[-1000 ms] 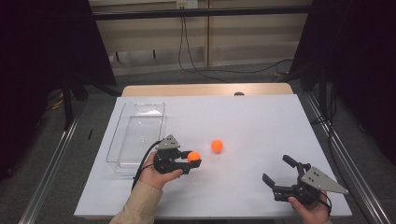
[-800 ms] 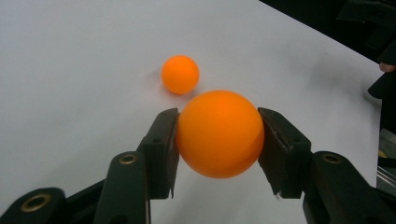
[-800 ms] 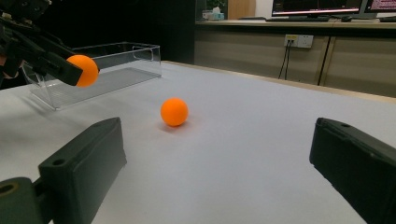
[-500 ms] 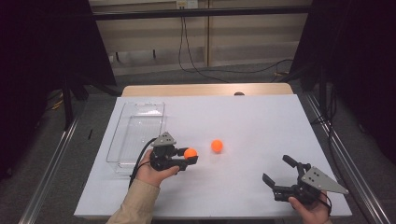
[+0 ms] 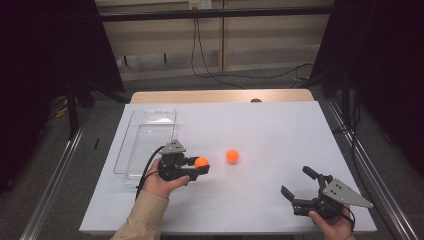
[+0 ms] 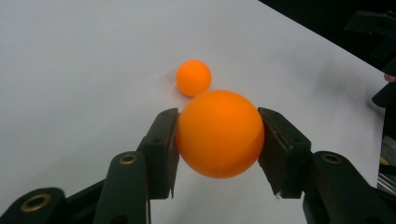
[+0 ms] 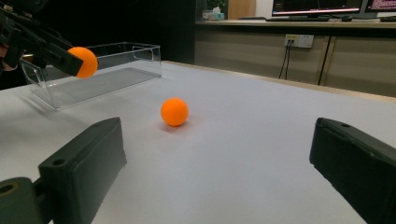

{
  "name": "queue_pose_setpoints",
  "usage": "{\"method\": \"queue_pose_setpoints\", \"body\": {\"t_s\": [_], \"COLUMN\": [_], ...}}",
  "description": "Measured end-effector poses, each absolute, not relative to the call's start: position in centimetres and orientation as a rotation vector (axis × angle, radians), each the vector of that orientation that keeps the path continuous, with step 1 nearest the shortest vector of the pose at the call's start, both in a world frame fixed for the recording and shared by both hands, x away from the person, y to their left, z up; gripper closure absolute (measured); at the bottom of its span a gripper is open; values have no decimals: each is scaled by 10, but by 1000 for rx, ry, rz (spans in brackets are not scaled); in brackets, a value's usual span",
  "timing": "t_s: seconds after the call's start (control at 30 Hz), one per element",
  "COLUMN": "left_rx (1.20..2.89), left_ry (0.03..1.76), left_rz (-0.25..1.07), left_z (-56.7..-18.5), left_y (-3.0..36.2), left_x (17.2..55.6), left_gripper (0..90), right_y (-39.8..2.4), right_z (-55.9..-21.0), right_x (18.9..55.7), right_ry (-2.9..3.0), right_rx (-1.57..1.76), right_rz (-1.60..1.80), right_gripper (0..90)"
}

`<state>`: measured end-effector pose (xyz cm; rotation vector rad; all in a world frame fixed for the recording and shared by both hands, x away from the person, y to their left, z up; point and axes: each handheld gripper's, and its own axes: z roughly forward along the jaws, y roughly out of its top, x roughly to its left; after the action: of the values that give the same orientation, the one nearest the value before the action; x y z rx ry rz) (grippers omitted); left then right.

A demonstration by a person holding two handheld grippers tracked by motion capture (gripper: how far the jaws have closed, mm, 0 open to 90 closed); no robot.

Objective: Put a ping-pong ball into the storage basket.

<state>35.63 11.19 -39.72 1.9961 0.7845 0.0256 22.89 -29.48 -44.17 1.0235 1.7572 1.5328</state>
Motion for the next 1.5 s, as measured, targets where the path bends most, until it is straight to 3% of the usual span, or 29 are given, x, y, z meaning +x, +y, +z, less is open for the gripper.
{"method": "queue_pose_setpoints", "body": {"t_s": [1.5], "left_rx": [1980], "left_ry": [860], "left_rz": [50], "left_z": [-383], "left_y": [127], "left_x": [366], "left_gripper": [510], "right_y": [-295], "right_z": [-442], "right_x": [229], "right_ry": [1757], "right_rx": [1024], "right_rz": [1534], "right_gripper": [27]}}
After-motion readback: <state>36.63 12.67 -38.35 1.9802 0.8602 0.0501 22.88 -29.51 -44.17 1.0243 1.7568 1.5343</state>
